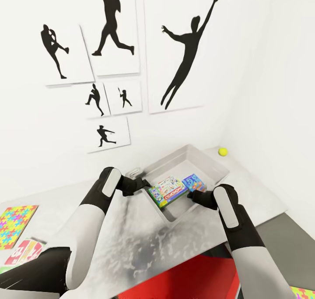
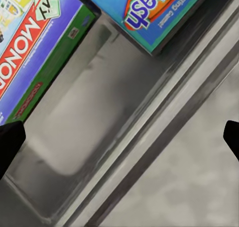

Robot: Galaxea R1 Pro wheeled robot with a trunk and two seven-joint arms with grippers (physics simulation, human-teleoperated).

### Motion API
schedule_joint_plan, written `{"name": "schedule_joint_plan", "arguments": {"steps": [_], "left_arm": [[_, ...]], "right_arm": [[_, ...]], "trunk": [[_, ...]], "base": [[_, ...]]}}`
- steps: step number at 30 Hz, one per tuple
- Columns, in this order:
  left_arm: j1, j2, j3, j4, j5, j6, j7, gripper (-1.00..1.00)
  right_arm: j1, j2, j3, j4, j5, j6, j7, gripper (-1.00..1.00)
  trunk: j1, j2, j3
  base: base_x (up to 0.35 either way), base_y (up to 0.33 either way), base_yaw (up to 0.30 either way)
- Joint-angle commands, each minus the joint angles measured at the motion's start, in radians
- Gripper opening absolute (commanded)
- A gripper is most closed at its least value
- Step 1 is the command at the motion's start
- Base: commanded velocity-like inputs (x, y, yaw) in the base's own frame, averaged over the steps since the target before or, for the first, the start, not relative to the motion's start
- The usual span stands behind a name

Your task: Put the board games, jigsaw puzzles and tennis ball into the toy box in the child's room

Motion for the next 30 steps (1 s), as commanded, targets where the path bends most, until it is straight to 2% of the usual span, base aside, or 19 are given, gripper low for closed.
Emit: {"name": "schedule_joint_plan", "arguments": {"steps": [1, 12, 13, 21, 22, 30], "left_arm": [[-0.001, -0.001, 0.004, -0.001, 0.011, 0.004, 0.01, 1.0], [-0.001, -0.001, 0.004, -0.001, 0.011, 0.004, 0.01, 1.0], [-0.001, -0.001, 0.004, -0.001, 0.011, 0.004, 0.01, -1.0], [0.0, -0.001, 0.004, -0.001, 0.011, 0.004, 0.01, -1.0], [-0.001, -0.001, 0.004, -0.001, 0.011, 0.004, 0.01, -1.0], [-0.001, -0.001, 0.005, -0.001, 0.011, 0.004, 0.01, -1.0]], "right_arm": [[-0.001, 0.001, -0.002, -0.001, -0.01, 0.003, -0.01, 1.0], [-0.001, 0.0, -0.002, -0.001, -0.012, 0.003, -0.009, 1.0], [-0.001, 0.0, -0.002, -0.001, -0.012, 0.003, -0.009, 1.0], [-0.001, -0.001, -0.002, 0.0, -0.012, 0.003, -0.009, 1.0], [-0.001, -0.001, -0.002, 0.0, -0.014, 0.003, -0.009, -1.0], [-0.001, -0.002, -0.002, -0.002, -0.02, 0.003, -0.008, -1.0]], "trunk": [[0.0, -0.002, -0.003], [0.0, -0.002, -0.012], [0.0, -0.002, -0.012], [0.0, -0.002, -0.012], [0.0, -0.002, -0.012], [0.0, -0.002, -0.012]], "base": [[0.0, 0.0, 0.0], [0.0, 0.0, 0.0], [0.0, 0.0, 0.0], [0.0, 0.0, 0.0], [0.0, 0.0, 0.0], [0.0, 0.0, 0.0]]}}
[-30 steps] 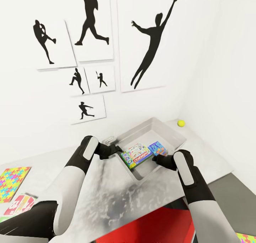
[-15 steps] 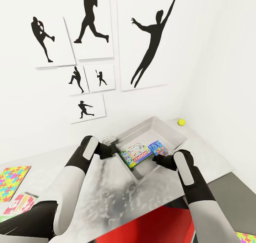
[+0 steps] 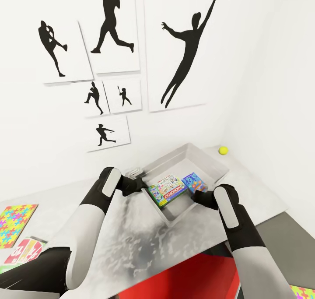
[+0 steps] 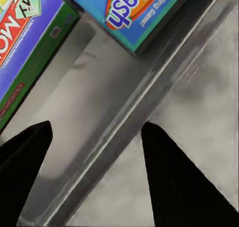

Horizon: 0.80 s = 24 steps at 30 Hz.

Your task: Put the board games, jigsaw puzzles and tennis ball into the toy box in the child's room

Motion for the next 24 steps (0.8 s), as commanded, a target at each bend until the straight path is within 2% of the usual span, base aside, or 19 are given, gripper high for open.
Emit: {"name": "schedule_joint_plan", "arguments": {"steps": [1, 15, 24], "left_arm": [[-0.001, -0.001, 0.004, -0.001, 0.012, 0.004, 0.009, -1.0], [0.0, -0.001, 0.005, -0.001, 0.012, 0.004, 0.009, -1.0], [-0.001, -0.001, 0.005, -0.001, 0.012, 0.004, 0.009, -1.0]], "right_arm": [[-0.001, 0.001, -0.001, -0.002, -0.048, 0.002, -0.009, -1.0], [0.001, 0.002, -0.001, -0.007, -0.049, 0.002, -0.008, -1.0], [0.001, 0.002, -0.001, -0.005, -0.049, 0.002, -0.008, -1.0]], "trunk": [[0.001, -0.001, -0.002], [0.001, -0.001, 0.001], [0.001, -0.001, 0.015]], "base": [[0.0, 0.0, 0.0], [-0.002, 0.0, 0.0], [-0.147, 0.035, 0.0]]}}
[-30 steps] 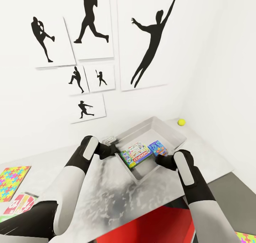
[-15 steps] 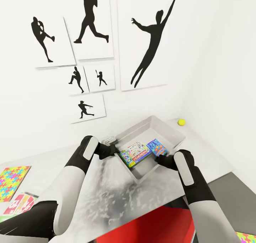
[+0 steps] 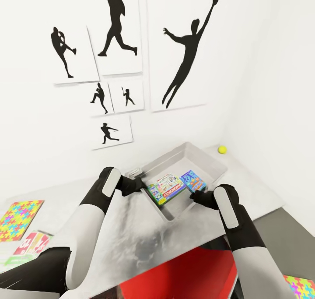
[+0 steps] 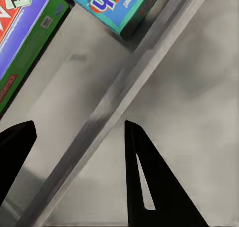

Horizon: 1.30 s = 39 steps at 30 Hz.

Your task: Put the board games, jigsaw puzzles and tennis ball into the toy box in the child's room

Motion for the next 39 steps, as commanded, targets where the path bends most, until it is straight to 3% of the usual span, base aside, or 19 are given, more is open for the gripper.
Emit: {"name": "schedule_joint_plan", "arguments": {"steps": [1, 18, 39], "left_arm": [[0.0, -0.002, 0.001, 0.0, 0.031, 0.002, 0.01, -1.0], [0.0, -0.002, 0.001, 0.0, 0.031, 0.003, 0.01, -1.0], [0.0, -0.002, 0.001, 0.0, 0.031, 0.003, 0.01, -1.0]], "right_arm": [[-0.001, 0.001, -0.001, -0.001, -0.057, 0.002, -0.008, -1.0], [-0.001, 0.001, 0.0, 0.001, -0.057, 0.002, -0.008, -1.0], [-0.001, 0.001, 0.001, 0.004, -0.057, 0.002, -0.008, -1.0]], "trunk": [[0.0, -0.002, 0.0], [0.0, -0.002, 0.026], [0.0, -0.002, 0.028]], "base": [[-0.203, 0.103, 0.0], [-0.215, 0.196, 0.0], [-0.16, 0.25, 0.0]]}}
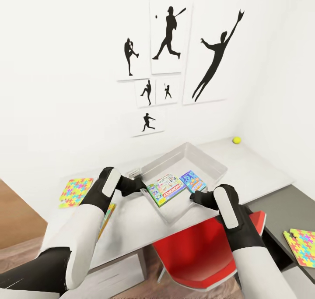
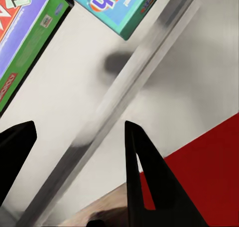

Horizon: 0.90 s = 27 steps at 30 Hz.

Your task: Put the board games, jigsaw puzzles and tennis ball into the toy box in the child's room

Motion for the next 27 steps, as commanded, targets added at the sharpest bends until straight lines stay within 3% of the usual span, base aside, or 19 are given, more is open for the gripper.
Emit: {"name": "schedule_joint_plan", "arguments": {"steps": [1, 10, 27], "left_arm": [[-0.001, -0.002, 0.0, 0.0, 0.035, 0.001, 0.01, -1.0], [-0.001, -0.002, 0.0, 0.0, 0.035, 0.001, 0.01, -1.0], [-0.001, -0.002, 0.001, 0.0, 0.035, 0.001, 0.01, -1.0]], "right_arm": [[-0.001, 0.001, 0.0, -0.001, -0.054, 0.002, -0.008, -1.0], [-0.001, 0.001, 0.0, -0.001, -0.055, 0.002, -0.008, -1.0], [-0.001, 0.001, 0.0, -0.001, -0.056, 0.002, -0.007, -1.0]], "trunk": [[0.0, -0.002, -0.002], [0.0, -0.002, -0.002], [0.0, -0.002, -0.002]], "base": [[-0.101, 0.272, 0.0], [-0.083, 0.241, 0.0], [-0.004, 0.032, 0.0]]}}
